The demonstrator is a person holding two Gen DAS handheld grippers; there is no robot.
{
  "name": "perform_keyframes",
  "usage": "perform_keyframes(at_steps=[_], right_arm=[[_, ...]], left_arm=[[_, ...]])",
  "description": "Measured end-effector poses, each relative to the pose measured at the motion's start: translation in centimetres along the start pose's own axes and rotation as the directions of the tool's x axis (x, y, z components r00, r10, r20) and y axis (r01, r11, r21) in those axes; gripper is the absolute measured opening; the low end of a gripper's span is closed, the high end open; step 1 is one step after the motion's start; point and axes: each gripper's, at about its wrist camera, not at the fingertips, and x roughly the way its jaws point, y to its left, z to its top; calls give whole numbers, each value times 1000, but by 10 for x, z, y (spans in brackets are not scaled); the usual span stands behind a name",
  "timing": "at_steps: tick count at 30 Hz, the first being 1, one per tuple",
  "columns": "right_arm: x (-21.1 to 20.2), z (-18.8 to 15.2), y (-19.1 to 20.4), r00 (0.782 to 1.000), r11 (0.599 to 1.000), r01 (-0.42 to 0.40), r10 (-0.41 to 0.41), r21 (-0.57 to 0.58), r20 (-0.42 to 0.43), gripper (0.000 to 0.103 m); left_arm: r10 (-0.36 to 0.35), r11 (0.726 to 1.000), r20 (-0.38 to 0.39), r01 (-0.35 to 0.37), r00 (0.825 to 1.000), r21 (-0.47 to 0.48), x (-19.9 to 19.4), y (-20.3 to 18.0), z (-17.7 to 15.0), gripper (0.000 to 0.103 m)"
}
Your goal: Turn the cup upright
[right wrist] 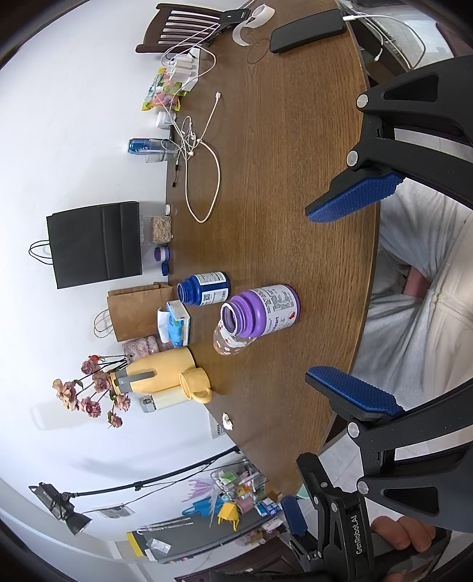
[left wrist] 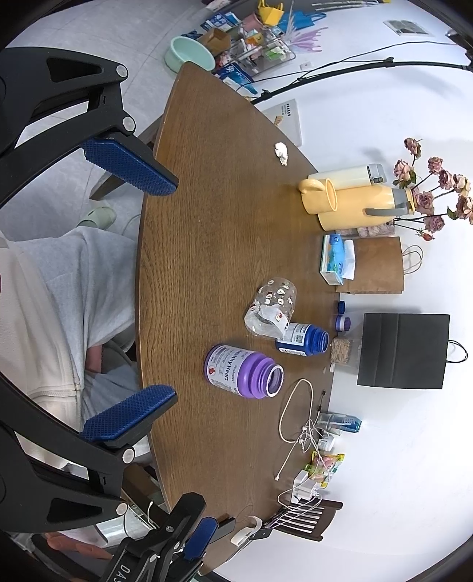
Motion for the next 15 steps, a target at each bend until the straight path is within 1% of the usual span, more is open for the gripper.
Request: perform_keyframes(at_steps=[15], right_arm=[[0, 1, -1, 1000, 1000, 2, -2, 1, 0, 85]], left_arm=[[0, 1000, 0, 0, 1000, 1, -1, -1, 0, 103]])
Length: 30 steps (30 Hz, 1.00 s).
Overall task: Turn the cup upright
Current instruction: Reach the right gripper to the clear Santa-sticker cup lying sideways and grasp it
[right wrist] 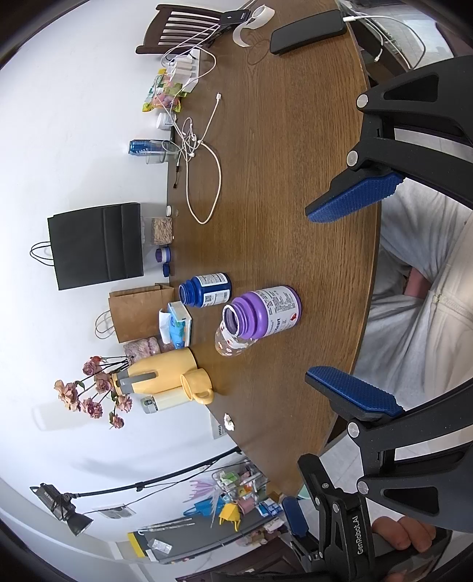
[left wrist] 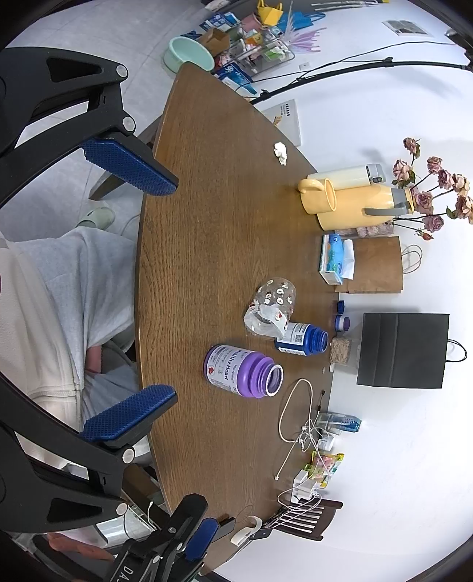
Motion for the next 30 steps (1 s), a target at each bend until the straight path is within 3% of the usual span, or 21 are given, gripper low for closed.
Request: perform_keyframes(at_steps=[9, 14, 18, 20, 23, 26, 28, 30], right_arm=[[0, 8, 0, 1000, 1000, -1, 2, -11, 9, 85], [10, 25, 8, 997, 996, -60, 63, -63, 50, 85], [42, 42, 16, 990, 986, -131, 135, -102, 32, 85], [62, 52, 20, 985, 979, -171, 174, -114, 16, 85], [100, 73, 27, 976, 966, -216, 214, -139, -29, 85], [135, 98, 31, 966, 956, -254, 244, -149, -81, 84], [158, 116, 31, 957, 946, -284, 268, -159, -114, 77], [185, 134, 26, 938, 934, -324, 296, -149, -182, 67]], left_arm=[[-1, 1000, -5, 1, 1000, 0, 2, 3, 4, 103], [101, 991, 64, -105, 993, 77, 25, 10, 13, 103], [41, 985, 59, -50, 997, 166, 64, 15, 24, 103], [46, 966, 55, -58, 997, 253, 86, 13, 32, 103], [54, 903, 37, -65, 998, 425, 128, 6, 45, 103], [32, 873, -14, -21, 999, 486, 166, 6, 64, 103], [-9, 872, -35, 25, 999, 489, 182, 8, 77, 103], [-59, 839, -38, 71, 997, 540, 196, 4, 87, 102]])
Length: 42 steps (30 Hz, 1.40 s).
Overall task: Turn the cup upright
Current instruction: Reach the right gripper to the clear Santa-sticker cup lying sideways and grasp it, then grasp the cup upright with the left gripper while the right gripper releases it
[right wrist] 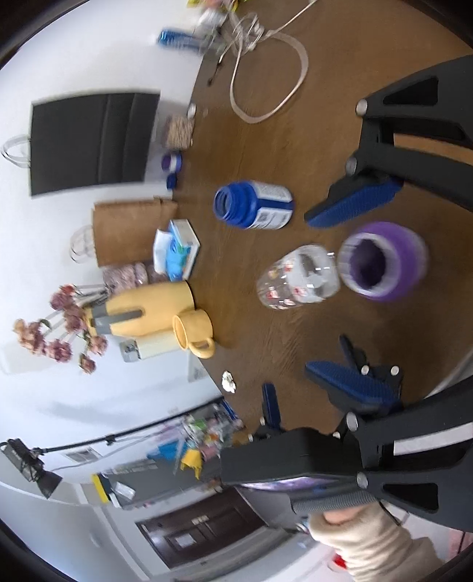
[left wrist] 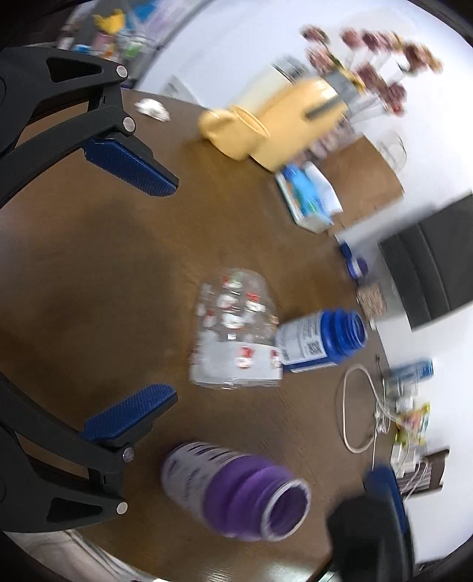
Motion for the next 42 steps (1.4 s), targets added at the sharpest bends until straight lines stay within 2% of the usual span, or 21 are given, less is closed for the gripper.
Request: perform_keyframes(at_steps=[2, 4, 6, 7, 10, 12, 13, 17, 19, 21, 23, 26, 28, 30, 32, 33, 34, 36, 38, 41, 42], right_arm=[[23, 17, -22, 995, 998, -29, 34, 49, -92, 57], [44, 28, -41, 984, 992, -70, 86, 103, -154, 44], [70, 35, -56, 969, 987, -83, 113, 140, -221, 38], [83, 36, -62, 960, 984, -88, 125, 154, -252, 34], [111, 34, -68, 936, 979, -113, 162, 169, -313, 31], [118, 37, -68, 940, 987, -99, 136, 130, -313, 31], [119, 40, -69, 938, 986, -119, 150, 115, -312, 30], [126, 43, -62, 915, 973, -217, 231, 80, -330, 31], [125, 43, -59, 920, 978, -202, 206, 47, -333, 31], [121, 44, -62, 932, 984, -175, 178, 38, -315, 31], [110, 42, -70, 941, 983, -174, 183, 57, -284, 31], [96, 38, -83, 955, 986, -146, 162, 84, -247, 31], [89, 33, -92, 960, 985, -133, 156, 112, -231, 31], [87, 30, -98, 964, 985, -115, 142, 128, -224, 31], [83, 27, -103, 967, 984, -100, 130, 145, -218, 31], [81, 25, -105, 968, 983, -102, 134, 152, -214, 31], [79, 24, -106, 968, 981, -109, 141, 158, -210, 31], [78, 22, -106, 966, 980, -115, 148, 162, -211, 31], [76, 24, -104, 965, 977, -129, 164, 172, -206, 31], [76, 32, -95, 962, 963, -165, 205, 214, -182, 32], [78, 36, -89, 960, 958, -176, 218, 228, -174, 37]], left_arm=[[-23, 995, 32, 20, 999, 101, 7, -3, 2, 103], [-18, 980, 53, 7, 998, 198, 17, -6, 5, 101], [-66, 965, 46, 52, 997, 256, 30, -4, 8, 83], [-78, 962, 43, 64, 996, 266, 34, -4, 12, 80], [-149, 944, 28, 134, 988, 303, 46, -5, 18, 66], [-177, 928, 47, 151, 983, 340, 48, -7, 22, 66], [-194, 920, 45, 166, 980, 356, 47, -7, 23, 66], [-334, 869, 13, 303, 942, 390, 42, -10, 37, 66], [-369, 853, -5, 341, 930, 396, 43, -11, 43, 66], [-366, 850, -21, 344, 930, 398, 49, -12, 48, 68], [-374, 856, -47, 364, 926, 368, 56, -8, 51, 72], [-405, 892, -137, 423, 904, 159, 74, 8, 69, 74], [-467, 875, -199, 483, 861, 38, 83, 18, 73, 76], [-486, 873, -285, 475, 826, -113, 100, 22, 73, 76], [-500, 866, -324, 467, 803, -179, 108, 23, 70, 75], [-496, 868, -324, 458, 805, -192, 108, 24, 69, 71], [-489, 872, -319, 448, 812, -195, 108, 25, 66, 62], [-468, 882, -277, 426, 839, -200, 102, 27, 64, 60], [-463, 883, -255, 417, 849, -215, 94, 29, 62, 59], [-432, 889, -200, 379, 879, -255, 86, 43, 61, 59], [-425, 885, -170, 368, 889, -285, 78, 51, 60, 59]])
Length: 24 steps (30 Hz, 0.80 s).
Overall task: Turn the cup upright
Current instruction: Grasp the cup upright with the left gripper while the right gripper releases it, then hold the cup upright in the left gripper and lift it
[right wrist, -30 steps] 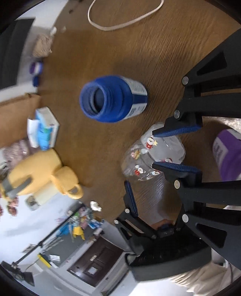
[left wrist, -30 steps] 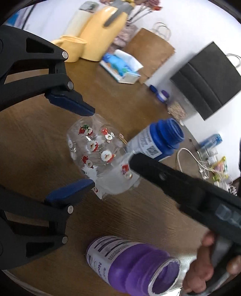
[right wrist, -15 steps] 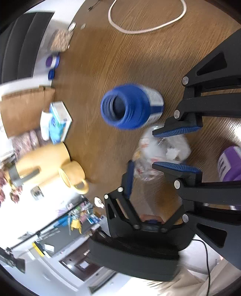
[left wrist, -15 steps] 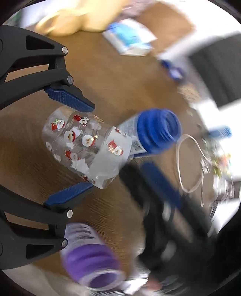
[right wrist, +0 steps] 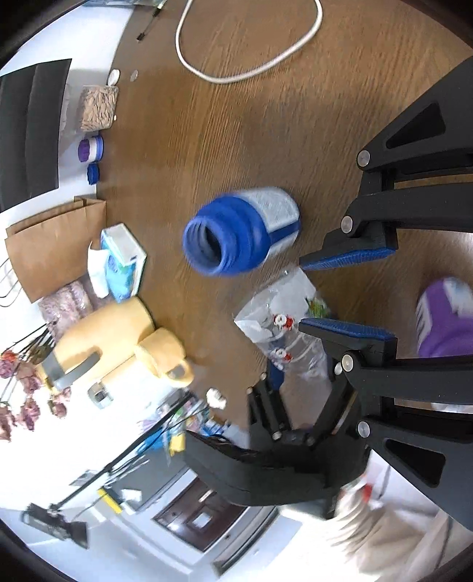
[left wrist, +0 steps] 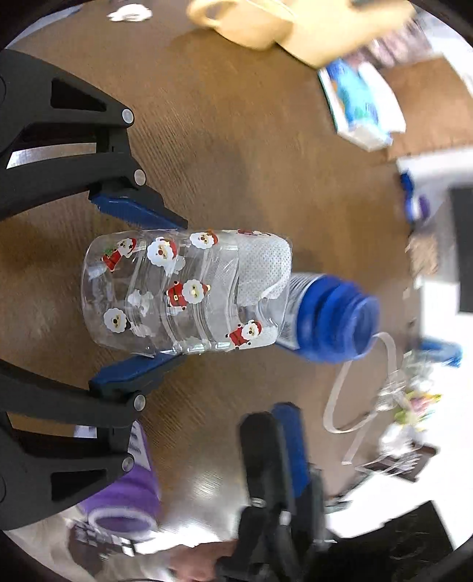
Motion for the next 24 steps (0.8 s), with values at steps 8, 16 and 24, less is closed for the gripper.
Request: perform_keyframes(at_steps=[8, 16, 24], right_arm=[[19, 40, 64, 990, 996, -87, 89, -24, 107, 84], [42, 54, 88, 951, 978, -188, 204, -88, 230, 84], [43, 41, 99, 937, 981, -175, 192, -84, 293, 84]], left_arm=[[143, 959, 324, -50, 935, -280, -75, 44, -25, 60], [193, 952, 516, -31, 835, -306, -86, 42, -42, 60], [274, 949, 627, -101, 729, -298, -95, 32, -58, 60]])
